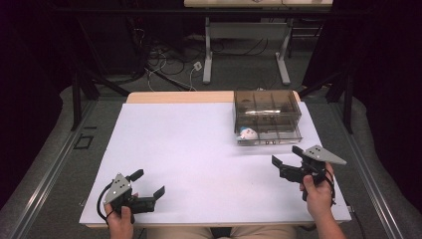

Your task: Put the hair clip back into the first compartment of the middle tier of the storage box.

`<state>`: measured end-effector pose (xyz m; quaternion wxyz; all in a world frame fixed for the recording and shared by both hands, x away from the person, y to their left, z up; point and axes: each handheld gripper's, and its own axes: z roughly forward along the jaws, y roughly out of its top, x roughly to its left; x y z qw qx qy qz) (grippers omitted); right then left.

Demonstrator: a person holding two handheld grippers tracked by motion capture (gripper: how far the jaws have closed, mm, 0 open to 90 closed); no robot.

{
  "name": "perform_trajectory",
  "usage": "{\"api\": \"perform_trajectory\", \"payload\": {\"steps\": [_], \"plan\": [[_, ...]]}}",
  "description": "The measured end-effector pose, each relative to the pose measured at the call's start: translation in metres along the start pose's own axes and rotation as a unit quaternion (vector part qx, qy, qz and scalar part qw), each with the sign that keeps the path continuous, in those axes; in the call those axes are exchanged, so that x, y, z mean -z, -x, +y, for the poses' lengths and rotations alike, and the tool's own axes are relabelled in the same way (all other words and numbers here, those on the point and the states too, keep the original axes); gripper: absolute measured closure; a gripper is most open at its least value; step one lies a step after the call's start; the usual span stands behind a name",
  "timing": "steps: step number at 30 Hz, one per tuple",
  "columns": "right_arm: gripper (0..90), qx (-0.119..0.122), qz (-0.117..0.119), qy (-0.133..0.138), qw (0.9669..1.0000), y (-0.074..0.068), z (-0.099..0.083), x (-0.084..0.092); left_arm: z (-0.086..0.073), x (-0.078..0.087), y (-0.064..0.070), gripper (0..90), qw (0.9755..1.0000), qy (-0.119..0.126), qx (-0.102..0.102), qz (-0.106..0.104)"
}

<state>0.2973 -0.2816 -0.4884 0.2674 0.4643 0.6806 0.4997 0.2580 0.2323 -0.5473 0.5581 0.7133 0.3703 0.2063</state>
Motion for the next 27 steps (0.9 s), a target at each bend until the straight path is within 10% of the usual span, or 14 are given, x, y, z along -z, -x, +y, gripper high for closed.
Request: {"api": "perform_trajectory", "payload": {"steps": [27], "plan": [[14.9,0.003,-0.008,-0.018,0.9998,0.007,-0.056,0.004,-0.001,0.000,-0.001,0.4,1.0000,-0.002,-0.001,0.003]]}}
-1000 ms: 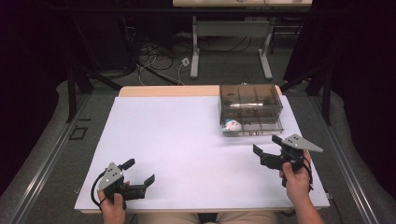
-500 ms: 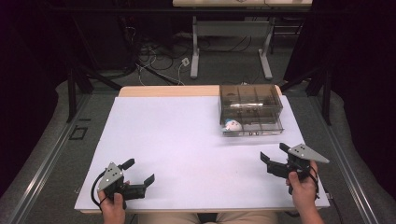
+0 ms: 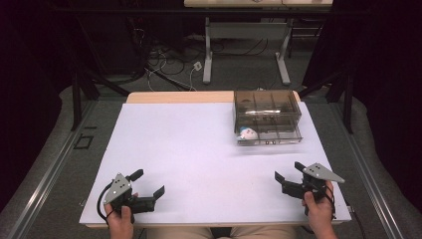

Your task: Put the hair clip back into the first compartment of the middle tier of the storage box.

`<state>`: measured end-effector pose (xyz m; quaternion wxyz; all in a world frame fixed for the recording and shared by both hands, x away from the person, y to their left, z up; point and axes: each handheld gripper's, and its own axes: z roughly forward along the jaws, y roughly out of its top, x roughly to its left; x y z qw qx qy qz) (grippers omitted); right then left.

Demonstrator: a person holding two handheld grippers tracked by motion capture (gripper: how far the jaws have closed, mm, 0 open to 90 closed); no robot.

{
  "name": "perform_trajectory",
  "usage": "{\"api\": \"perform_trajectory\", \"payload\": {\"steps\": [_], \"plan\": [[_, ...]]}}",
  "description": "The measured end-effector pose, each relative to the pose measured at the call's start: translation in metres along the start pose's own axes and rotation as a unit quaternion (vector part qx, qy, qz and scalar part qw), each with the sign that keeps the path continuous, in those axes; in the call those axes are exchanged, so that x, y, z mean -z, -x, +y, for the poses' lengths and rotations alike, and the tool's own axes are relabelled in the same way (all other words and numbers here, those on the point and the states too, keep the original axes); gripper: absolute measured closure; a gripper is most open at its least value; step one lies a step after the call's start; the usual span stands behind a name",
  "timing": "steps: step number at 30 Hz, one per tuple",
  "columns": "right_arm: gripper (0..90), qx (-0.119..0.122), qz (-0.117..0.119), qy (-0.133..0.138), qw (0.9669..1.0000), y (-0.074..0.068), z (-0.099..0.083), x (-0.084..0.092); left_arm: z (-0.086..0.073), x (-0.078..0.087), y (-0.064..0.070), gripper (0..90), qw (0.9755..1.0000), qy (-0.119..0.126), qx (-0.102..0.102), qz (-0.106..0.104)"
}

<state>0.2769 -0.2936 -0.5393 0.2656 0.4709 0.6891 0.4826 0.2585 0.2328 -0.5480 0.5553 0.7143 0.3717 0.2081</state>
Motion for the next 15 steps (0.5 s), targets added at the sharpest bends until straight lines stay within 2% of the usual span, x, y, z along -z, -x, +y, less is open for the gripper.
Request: {"api": "perform_trajectory", "payload": {"steps": [4,5,7,8,9,15], "plan": [[14.9,-0.001,0.003,-0.006,1.0000,-0.001,-0.008,-0.004,0.000,0.000,0.000,0.4,1.0000,0.000,0.000,0.000],[14.9,0.005,0.001,-0.008,1.0000,0.000,-0.010,-0.004,0.000,0.000,0.000,0.5,1.0000,0.000,-0.001,0.000],[14.9,-0.002,0.006,-0.003,1.0000,-0.002,-0.013,-0.006,0.000,0.000,0.000,0.5,1.0000,0.001,0.000,0.000],[14.9,0.002,0.003,-0.003,1.0000,-0.001,-0.015,-0.006,0.000,0.000,0.000,0.5,1.0000,0.001,-0.001,0.000],[14.9,-0.001,0.010,-0.004,0.9999,-0.002,-0.016,-0.006,0.000,0.000,0.000,0.4,1.0000,0.000,-0.001,0.000],[15.0,0.006,0.001,-0.011,0.9999,-0.002,-0.024,-0.009,0.000,0.000,-0.001,0.5,1.0000,-0.001,-0.002,-0.001]]}}
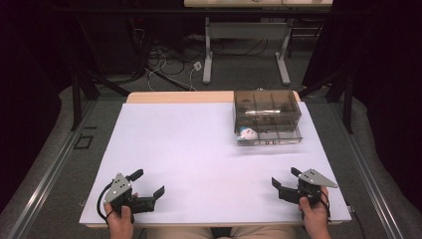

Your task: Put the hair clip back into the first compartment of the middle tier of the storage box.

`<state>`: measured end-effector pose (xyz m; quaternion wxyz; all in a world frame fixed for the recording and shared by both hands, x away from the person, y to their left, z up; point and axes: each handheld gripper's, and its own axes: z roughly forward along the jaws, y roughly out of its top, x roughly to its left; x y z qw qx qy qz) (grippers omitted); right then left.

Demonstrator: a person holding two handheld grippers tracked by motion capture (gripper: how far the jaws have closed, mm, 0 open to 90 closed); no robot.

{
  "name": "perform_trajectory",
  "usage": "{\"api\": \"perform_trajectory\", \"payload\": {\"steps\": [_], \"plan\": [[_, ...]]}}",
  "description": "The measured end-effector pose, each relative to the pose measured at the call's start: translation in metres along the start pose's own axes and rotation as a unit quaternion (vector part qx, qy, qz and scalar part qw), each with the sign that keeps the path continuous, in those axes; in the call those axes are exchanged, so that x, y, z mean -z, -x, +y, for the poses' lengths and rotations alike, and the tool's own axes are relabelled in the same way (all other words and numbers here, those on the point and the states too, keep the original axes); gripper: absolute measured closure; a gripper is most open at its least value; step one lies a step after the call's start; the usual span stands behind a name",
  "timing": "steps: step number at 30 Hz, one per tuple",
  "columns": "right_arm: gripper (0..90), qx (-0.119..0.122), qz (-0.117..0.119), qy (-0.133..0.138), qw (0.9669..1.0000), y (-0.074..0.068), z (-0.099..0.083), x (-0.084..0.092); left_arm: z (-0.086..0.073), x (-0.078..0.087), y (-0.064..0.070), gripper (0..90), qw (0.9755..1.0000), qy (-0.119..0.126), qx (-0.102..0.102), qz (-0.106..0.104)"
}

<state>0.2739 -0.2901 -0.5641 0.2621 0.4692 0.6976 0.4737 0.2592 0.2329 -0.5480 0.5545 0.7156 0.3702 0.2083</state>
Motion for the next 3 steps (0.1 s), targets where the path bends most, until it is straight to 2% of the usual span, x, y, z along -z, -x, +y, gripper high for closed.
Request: {"api": "perform_trajectory", "payload": {"steps": [2,3], "plan": [[14.9,-0.001,0.002,0.005,1.0000,0.0001,0.0002,0.0004,0.0000,-0.0007,-0.0001,0.4,1.0000,0.001,0.000,0.001],[14.9,0.001,0.000,-0.001,1.0000,0.0005,0.0003,0.0009,0.0001,-0.0011,-0.0003,0.5,1.0000,0.000,-0.001,0.001]]}}
